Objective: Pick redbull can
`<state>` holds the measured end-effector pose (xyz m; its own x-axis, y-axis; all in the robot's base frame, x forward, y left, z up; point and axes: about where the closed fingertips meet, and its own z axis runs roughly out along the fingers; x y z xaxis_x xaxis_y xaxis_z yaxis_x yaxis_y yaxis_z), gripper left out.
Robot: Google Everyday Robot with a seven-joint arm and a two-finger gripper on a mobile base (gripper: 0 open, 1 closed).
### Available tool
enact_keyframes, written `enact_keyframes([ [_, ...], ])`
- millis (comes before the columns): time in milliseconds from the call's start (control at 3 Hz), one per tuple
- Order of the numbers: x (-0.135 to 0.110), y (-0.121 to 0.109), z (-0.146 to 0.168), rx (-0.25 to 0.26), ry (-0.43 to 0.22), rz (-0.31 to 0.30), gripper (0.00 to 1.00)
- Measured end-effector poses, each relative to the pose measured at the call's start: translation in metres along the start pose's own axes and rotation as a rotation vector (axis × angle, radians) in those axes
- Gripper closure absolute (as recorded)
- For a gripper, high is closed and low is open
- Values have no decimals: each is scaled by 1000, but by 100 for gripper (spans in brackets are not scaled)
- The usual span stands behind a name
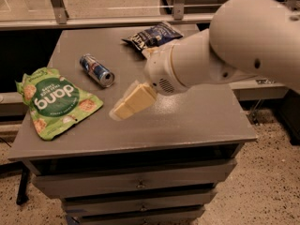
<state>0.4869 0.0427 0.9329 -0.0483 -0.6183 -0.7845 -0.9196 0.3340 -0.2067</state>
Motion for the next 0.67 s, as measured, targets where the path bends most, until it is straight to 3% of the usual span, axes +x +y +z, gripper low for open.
enact_keyframes([
  [667,-4,-31,94,60,-160,24,0],
])
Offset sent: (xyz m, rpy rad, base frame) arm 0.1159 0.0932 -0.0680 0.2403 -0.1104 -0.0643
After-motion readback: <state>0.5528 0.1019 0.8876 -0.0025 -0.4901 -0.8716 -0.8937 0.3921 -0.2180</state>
